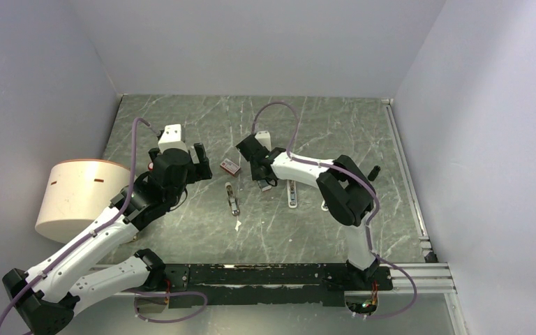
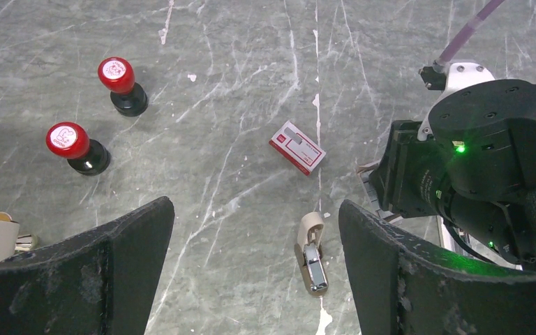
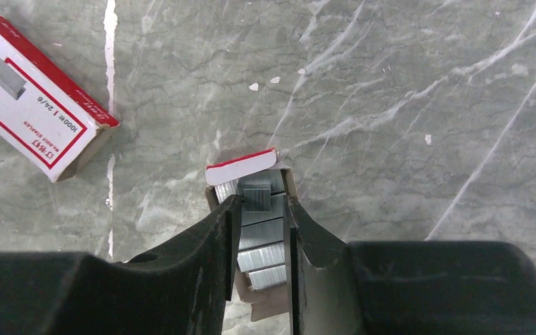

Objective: Load the staples into the stapler

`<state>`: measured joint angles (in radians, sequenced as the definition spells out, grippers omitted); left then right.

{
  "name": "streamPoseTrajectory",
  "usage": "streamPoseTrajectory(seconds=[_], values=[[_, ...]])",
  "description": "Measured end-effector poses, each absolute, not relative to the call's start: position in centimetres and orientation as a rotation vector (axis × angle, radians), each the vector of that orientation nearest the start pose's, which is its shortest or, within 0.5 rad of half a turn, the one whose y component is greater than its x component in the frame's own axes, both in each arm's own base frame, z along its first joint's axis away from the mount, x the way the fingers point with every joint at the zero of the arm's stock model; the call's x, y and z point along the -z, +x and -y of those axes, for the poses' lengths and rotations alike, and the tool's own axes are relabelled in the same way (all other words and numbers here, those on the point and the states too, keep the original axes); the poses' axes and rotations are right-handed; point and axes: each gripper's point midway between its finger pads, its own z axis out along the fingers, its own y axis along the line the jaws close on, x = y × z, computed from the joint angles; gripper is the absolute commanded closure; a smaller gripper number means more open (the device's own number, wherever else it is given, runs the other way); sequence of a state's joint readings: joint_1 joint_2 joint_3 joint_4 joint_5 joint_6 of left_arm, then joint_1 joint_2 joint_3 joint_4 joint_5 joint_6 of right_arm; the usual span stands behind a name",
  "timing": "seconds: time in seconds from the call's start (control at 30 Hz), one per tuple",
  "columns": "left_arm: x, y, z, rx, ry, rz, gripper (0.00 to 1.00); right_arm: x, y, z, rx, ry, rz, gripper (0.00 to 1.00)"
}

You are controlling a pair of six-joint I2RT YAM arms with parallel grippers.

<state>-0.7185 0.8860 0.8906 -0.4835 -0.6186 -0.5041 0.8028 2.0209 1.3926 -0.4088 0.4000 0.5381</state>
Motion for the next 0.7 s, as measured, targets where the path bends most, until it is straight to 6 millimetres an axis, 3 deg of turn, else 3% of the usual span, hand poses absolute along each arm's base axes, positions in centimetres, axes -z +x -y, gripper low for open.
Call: streamPoseTrajectory(seconds=[0.7], values=[[-24.15,26.99,12.25,0.167,-0.166,-1.952,0.08,-2.59,36.10,-29.81,-0.041,-0.194,-2.477,0.78]])
